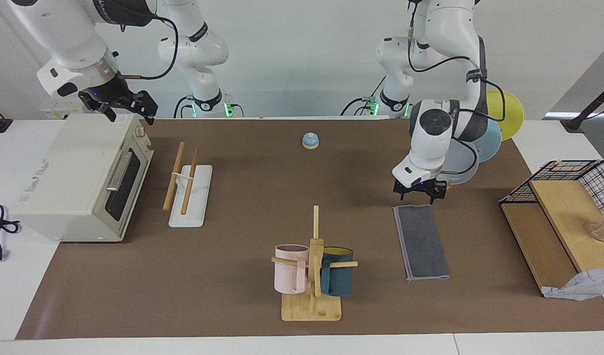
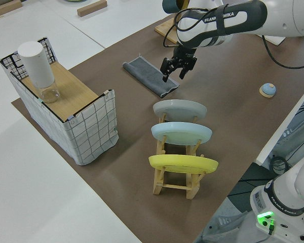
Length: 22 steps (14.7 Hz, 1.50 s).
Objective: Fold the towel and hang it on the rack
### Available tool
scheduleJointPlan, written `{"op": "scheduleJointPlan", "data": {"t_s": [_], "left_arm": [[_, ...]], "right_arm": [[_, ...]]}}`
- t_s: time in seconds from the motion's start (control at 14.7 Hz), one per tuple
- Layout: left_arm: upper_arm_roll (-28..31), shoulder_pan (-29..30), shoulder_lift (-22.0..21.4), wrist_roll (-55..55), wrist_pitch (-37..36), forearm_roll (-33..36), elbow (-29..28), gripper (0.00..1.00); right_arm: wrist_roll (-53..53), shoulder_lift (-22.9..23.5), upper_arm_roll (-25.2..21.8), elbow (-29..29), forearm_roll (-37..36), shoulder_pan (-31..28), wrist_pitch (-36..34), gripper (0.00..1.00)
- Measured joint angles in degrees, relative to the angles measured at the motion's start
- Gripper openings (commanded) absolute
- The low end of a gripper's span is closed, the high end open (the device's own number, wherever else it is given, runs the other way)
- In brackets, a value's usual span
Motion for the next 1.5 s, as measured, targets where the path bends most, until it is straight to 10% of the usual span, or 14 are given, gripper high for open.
{"op": "scheduleJointPlan", "data": {"t_s": [0.82, 1.5], "left_arm": [[-0.1, 10.2, 9.0, 18.5, 9.6, -30.4, 2.4, 1.00], [-0.6, 10.2, 9.0, 18.6, 8.7, -30.7, 2.9, 0.54]], "right_arm": [[0.0, 0.0, 0.0, 0.0, 0.0, 0.0, 0.0, 1.00], [0.0, 0.0, 0.0, 0.0, 0.0, 0.0, 0.0, 1.00]]}}
